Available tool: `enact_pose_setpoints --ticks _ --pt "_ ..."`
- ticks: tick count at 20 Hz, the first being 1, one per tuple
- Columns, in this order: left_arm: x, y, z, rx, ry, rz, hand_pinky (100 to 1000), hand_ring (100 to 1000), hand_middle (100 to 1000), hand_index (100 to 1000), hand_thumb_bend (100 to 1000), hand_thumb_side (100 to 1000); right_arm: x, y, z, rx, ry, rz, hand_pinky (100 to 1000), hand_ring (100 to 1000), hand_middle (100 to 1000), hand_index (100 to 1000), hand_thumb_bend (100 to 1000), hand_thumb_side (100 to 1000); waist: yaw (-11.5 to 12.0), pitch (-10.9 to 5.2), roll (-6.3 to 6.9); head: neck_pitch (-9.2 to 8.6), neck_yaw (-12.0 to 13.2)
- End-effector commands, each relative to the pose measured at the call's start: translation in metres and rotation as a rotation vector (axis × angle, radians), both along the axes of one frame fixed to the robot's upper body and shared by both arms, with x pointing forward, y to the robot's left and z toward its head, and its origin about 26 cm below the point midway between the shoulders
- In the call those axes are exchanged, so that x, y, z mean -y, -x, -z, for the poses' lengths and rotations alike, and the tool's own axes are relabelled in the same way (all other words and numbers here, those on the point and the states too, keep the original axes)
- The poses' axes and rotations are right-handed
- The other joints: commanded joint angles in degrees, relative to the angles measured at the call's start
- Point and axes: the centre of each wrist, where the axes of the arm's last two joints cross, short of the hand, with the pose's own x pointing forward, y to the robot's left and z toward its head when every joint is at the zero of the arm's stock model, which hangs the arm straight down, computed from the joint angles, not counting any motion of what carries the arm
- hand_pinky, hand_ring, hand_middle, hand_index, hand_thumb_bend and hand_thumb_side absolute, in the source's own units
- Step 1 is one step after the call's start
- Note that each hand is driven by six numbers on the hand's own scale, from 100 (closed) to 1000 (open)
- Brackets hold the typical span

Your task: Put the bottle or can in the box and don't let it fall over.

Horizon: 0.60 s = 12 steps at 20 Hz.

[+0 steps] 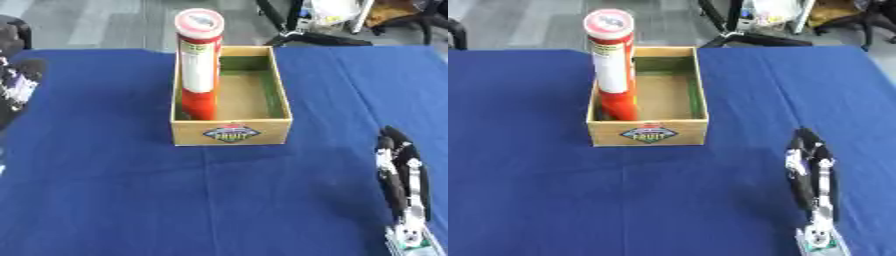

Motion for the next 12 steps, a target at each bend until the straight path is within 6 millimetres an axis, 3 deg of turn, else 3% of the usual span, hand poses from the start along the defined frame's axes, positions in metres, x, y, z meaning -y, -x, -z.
enact_pose_setpoints --ticks 1,4,8,12 --pt "0.007 0.01 0.008 0.042 0.048 -0.052 920 979 977 976 536 681 0.005 0.001 -0.002 0.003 0.023 0.007 754 820 782 858 100 775 0.2 -1.43 0.02 1.06 1.4" --pt "0.014 0.026 0.03 0.024 0.07 -0.082 918 977 976 976 528 686 0.006 0.004 0.0 -0.005 0.027 0.004 754 820 782 859 100 774 0.2 -2.07 -0.17 1.72 2.1" --pt "0.013 0.052 0.044 0.013 0.07 -0.098 914 975 974 975 507 703 0.004 0.005 0.001 -0.014 0.027 -0.006 754 821 783 864 100 764 -0.2 -2.66 -0.27 2.27 2.8" --pt "0.032 0.053 0.064 -0.063 0.104 -0.05 912 971 972 973 499 709 -0.001 0.005 0.001 -0.012 0.027 -0.039 755 821 784 866 100 756 0.0 -3.22 -0.6 2.72 3.4"
